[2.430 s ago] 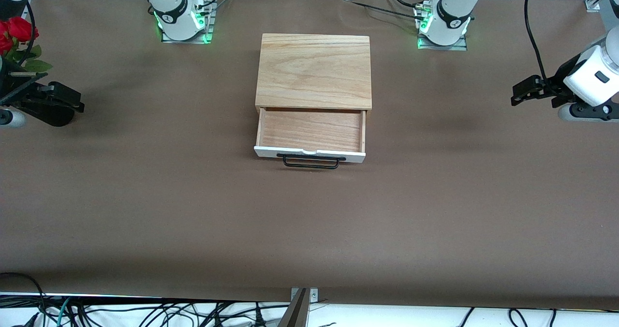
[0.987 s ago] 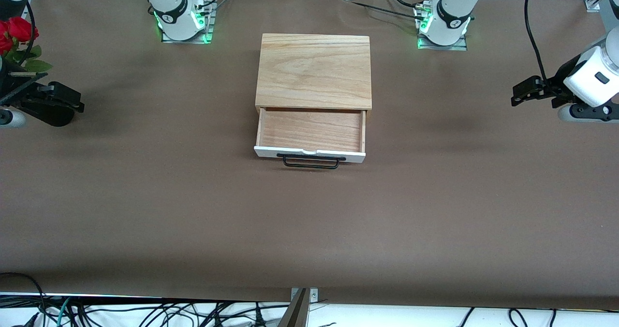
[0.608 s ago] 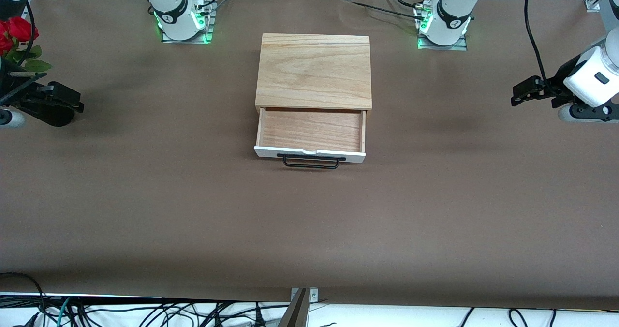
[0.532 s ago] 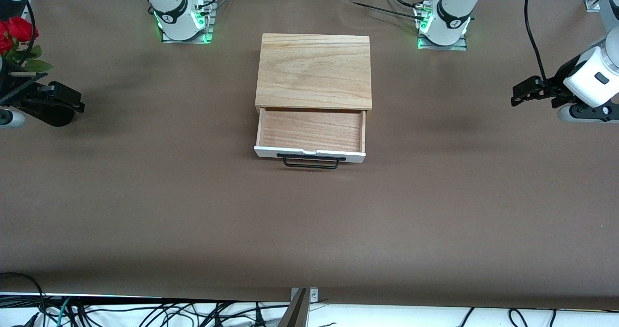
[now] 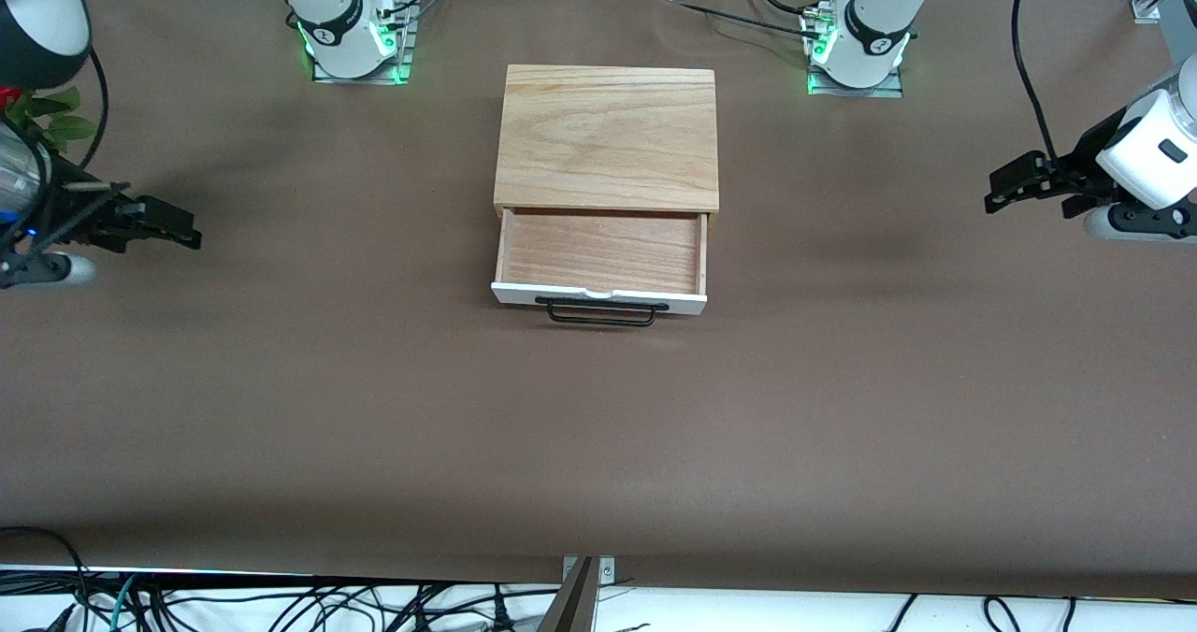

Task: Close drawer with both arms simultaneously
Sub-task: 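Move the right gripper and the left gripper toward the drawer front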

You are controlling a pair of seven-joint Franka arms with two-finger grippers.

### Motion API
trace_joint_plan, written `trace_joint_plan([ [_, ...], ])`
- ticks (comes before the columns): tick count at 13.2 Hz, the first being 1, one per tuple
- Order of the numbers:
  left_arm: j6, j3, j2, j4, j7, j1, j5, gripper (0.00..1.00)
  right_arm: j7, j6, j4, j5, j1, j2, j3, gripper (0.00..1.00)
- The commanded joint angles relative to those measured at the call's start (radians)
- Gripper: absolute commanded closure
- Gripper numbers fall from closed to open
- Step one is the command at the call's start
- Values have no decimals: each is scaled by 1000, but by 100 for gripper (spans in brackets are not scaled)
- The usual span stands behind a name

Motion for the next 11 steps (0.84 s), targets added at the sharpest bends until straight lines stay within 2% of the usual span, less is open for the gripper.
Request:
trace_joint_plan([
  [1,24,2,42,39,11,10,-171,0,-2,45,22,52,52,69,6,0],
  [3,47,4,71,39,12,7,-300,0,-2,120,22,112,108,128,6,0],
  [5,108,-19,119,37,12,-14,-320,0,7,186,22,127,185,177,6,0],
  [8,240,-94,212,20,11,-50,-311,0,7,312,23,142,246,261,12,0],
  [11,328,-119,283,12,-4,-99,-375,0,7,419,23,222,282,324,14,0],
])
